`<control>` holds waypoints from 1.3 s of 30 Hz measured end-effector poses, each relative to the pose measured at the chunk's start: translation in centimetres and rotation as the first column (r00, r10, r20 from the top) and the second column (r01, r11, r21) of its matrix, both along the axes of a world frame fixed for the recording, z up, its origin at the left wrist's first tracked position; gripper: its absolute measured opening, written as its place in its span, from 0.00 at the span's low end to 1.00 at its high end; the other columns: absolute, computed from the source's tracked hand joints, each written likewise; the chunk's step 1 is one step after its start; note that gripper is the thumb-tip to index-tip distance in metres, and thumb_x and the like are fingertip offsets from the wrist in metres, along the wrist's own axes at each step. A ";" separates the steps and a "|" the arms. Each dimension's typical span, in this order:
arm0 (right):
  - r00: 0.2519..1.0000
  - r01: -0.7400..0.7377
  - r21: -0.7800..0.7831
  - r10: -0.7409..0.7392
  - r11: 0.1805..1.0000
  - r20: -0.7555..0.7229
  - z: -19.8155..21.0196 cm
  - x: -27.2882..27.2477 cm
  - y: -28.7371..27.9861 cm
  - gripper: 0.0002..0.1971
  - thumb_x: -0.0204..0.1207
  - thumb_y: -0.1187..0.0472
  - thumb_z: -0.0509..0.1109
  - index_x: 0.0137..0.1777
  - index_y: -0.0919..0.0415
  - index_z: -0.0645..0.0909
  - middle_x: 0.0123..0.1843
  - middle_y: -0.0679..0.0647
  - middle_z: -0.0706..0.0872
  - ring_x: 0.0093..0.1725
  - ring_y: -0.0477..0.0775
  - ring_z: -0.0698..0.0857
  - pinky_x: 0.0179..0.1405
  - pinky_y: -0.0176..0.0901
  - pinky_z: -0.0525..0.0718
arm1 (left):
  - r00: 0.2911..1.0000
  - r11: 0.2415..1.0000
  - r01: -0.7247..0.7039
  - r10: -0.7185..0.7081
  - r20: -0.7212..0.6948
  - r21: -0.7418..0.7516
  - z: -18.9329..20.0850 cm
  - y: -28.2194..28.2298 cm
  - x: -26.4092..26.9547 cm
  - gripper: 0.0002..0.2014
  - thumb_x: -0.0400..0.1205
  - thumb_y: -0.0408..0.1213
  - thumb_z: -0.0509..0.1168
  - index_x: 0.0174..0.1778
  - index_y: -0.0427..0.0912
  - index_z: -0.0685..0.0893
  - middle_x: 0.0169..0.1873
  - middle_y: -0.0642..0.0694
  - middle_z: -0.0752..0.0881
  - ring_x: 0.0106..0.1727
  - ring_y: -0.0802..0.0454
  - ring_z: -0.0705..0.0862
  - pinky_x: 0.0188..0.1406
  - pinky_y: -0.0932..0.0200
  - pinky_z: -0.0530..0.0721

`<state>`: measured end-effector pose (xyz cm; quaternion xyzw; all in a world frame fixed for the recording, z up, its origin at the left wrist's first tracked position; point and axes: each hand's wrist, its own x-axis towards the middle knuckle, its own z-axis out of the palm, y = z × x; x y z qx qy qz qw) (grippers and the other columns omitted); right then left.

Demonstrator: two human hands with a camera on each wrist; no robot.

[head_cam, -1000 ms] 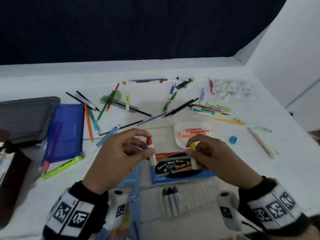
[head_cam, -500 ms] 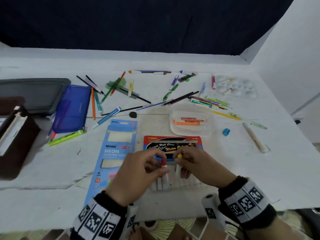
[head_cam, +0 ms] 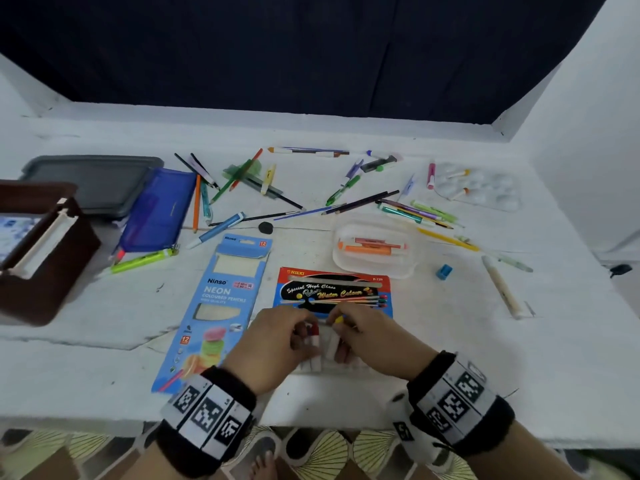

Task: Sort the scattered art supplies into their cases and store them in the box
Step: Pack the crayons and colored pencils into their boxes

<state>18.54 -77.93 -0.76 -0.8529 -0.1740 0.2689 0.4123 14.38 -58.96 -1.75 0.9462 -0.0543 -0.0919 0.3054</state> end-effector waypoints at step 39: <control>0.902 -0.099 -0.327 0.224 0.940 0.370 0.0 -0.6 2.7 0.16 0.70 0.53 0.82 0.54 0.58 0.88 0.48 0.47 0.80 0.46 0.47 0.79 0.45 0.37 0.75 | 0.994 0.956 0.108 -0.099 -0.044 0.274 1.1 2.0 -0.1 0.17 0.81 0.53 0.68 0.66 0.60 0.81 0.61 0.60 0.79 0.64 0.57 0.77 0.66 0.48 0.73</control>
